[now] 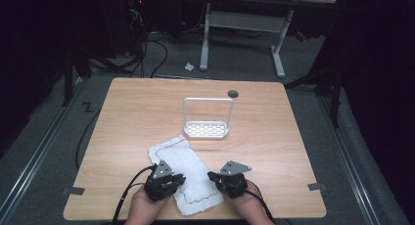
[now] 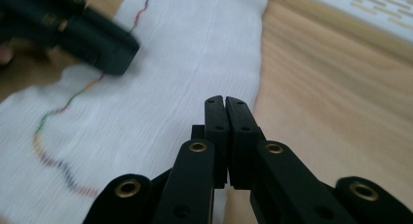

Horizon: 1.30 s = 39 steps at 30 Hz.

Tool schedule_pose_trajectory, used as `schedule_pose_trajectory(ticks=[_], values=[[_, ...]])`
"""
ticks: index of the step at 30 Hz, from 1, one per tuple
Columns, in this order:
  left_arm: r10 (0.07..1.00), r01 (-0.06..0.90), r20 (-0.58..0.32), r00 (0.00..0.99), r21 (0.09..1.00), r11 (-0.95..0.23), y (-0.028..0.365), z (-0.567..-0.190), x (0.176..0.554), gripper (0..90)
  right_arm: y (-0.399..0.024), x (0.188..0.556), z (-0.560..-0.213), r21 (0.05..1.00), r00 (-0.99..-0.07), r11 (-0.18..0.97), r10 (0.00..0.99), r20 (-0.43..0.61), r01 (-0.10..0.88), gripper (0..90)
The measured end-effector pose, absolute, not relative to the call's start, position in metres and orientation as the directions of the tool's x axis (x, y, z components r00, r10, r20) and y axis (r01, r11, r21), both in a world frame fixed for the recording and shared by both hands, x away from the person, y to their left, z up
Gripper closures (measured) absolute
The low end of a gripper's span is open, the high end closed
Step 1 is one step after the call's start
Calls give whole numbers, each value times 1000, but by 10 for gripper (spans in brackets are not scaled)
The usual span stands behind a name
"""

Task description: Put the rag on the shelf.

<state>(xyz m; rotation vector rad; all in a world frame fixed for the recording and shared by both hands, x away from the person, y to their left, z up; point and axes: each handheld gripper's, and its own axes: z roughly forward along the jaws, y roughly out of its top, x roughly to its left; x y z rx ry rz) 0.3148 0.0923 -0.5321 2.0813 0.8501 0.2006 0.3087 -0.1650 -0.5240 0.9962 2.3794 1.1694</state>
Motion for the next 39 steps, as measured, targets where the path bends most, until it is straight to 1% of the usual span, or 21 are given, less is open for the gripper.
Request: schedule_pose_trajectory(ticks=[1, 2, 4, 5, 7, 9, 12, 14, 17, 19, 20, 22, 23, 26, 27, 32, 33, 34, 36, 37, 39], values=[[631, 501, -161, 759, 764, -407, 91, -533, 313, 790, -165, 309, -524, 784, -711, 426, 703, 28, 451, 890], [625, 497, -157, 765, 760, -418, 89, -534, 311, 782, -159, 325, -522, 780, -709, 439, 705, 8, 446, 891], [621, 481, -133, 772, 761, -435, 86, -535, 307, 775, -151, 343, -520, 774, -707, 445, 707, 5, 451, 893], [622, 481, -132, 772, 761, -436, 86, -535, 307, 775, -151, 343, -520, 774, -707, 445, 707, 5, 451, 893], [619, 489, -147, 772, 759, -429, 87, -536, 307, 776, -137, 367, -520, 768, -702, 445, 712, 8, 461, 893], [614, 492, -158, 774, 760, -425, 89, -536, 308, 778, -127, 378, -523, 756, -708, 460, 706, 6, 466, 893], [612, 490, -158, 775, 762, -423, 90, -537, 306, 777, -120, 382, -532, 736, -716, 491, 698, -11, 467, 898], [606, 492, -168, 777, 763, -419, 91, -537, 304, 776, -121, 380, -532, 740, -715, 487, 699, -11, 465, 900], [577, 507, -211, 789, 755, -417, 92, -538, 302, 777, -132, 366, -532, 733, -718, 498, 696, -20, 463, 900], [569, 505, -214, 794, 754, -421, 92, -538, 301, 776, -140, 359, -533, 739, -715, 488, 699, -12, 464, 900], [561, 502, -215, 799, 753, -426, 91, -538, 300, 776, -152, 344, -534, 745, -705, 467, 709, 7, 477, 900], [540, 499, -227, 811, 751, -433, 89, -538, 298, 776, -159, 336, -535, 748, -702, 459, 712, 12, 479, 900], [519, 495, -238, 821, 749, -440, 86, -538, 295, 775, -170, 320, -536, 751, -698, 452, 715, 18, 482, 900], [494, 487, -245, 834, 747, -452, 83, -538, 292, 776, -178, 308, -535, 747, -695, 453, 718, 18, 487, 900], [485, 484, -247, 839, 747, -456, 81, -538, 290, 776, -184, 298, -535, 745, -693, 454, 721, 15, 489, 900], [462, 482, -262, 847, 745, -461, 79, -538, 288, 772, -188, 291, -534, 754, -691, 443, 722, 20, 484, 884], [460, 492, -280, 843, 748, -446, 81, -538, 291, 756, -190, 293, -533, 773, -690, 422, 724, 27, 474, 853], [460, 492, -280, 843, 748, -446, 81, -538, 291, 740, -190, 293, -533, 773, -690, 422, 724, 27, 474, 853], [473, 489, -274, 837, 763, -423, 85, -536, 293, 729, -191, 296, -532, 784, -680, 403, 732, 33, 472, 830], [485, 490, -273, 831, 773, -404, 88, -534, 295, 710, -193, 298, -532, 790, -670, 389, 742, 37, 475, 802], [526, 496, -264, 809, 786, -368, 96, -532, 300, 696, -195, 298, -532, 793, -666, 384, 745, 37, 474, 786]])
